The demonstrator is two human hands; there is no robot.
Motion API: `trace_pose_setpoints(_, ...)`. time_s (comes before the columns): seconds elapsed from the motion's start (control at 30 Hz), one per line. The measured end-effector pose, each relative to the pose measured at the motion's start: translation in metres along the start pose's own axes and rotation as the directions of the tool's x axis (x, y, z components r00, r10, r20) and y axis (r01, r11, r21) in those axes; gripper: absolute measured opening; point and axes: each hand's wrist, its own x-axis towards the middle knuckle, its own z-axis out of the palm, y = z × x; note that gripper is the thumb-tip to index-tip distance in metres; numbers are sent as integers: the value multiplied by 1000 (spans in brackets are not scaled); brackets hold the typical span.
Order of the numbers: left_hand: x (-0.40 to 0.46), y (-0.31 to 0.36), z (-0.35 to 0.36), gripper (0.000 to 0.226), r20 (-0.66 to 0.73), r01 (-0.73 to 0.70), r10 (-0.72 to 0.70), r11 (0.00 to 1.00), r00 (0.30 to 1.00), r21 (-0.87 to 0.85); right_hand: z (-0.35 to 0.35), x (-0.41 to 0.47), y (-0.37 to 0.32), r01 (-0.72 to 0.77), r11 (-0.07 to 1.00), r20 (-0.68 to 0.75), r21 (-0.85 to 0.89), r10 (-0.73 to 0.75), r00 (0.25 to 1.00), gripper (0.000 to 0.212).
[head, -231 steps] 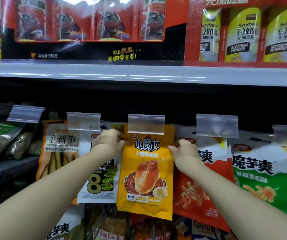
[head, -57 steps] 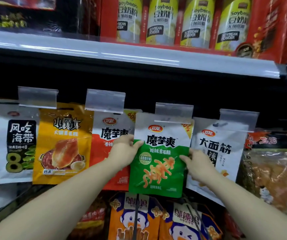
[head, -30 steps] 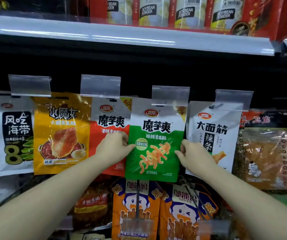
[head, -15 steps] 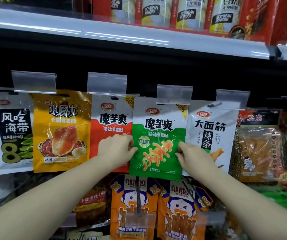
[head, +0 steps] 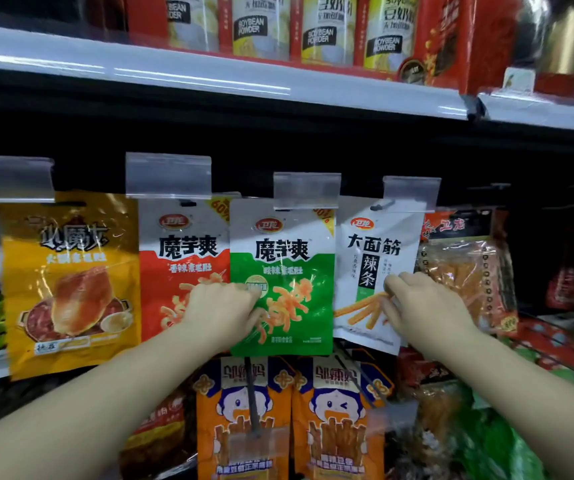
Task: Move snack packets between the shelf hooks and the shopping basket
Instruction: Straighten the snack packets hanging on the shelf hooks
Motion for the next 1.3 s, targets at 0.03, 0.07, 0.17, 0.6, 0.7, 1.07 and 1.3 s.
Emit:
trace_pose_setpoints(0.03, 4, 5, -2, 36, -13, -12, 12, 1000, 1000, -4, -4, 0, 9, -62, 998, -2, 23, 62, 998, 22)
trace_pose_setpoints(0.07, 7, 12, -5, 36, -27, -16, 16, 1000, 1000, -5, -5, -1, 19, -128, 990, 16, 58, 127, 992, 25)
trace_pose_setpoints(0.17, 20, 38, -12, 39, -120, -20, 16, 999, 993, -29, -4, 1, 44, -340, 914, 100, 224, 325, 940, 45)
trace_pose_setpoints(0.6, 70, 134, -24, 42, -57, 344, -382, 881, 922, -326, 44, 43, 109, -479, 247, 476, 842, 75, 876, 16)
trace_pose_setpoints(0.7, 74, 130, -20, 42, 0, 399, -437, 819, 899, -412, 46, 51, 120, -474, 238, 486, 848, 9, 874, 17)
trace_pose_setpoints(1.07, 71, 126, -40, 19, 175, 305, -436, 248, 883, -920, 45, 52, 105, -240, 552, 291, 798, -4, 957, 24)
trace_pose_setpoints(1.3, 98, 117, -30, 13, 149, 331, -462, 342, 874, -880, 47, 66, 90, -374, 522, 377, 766, 106, 920, 25)
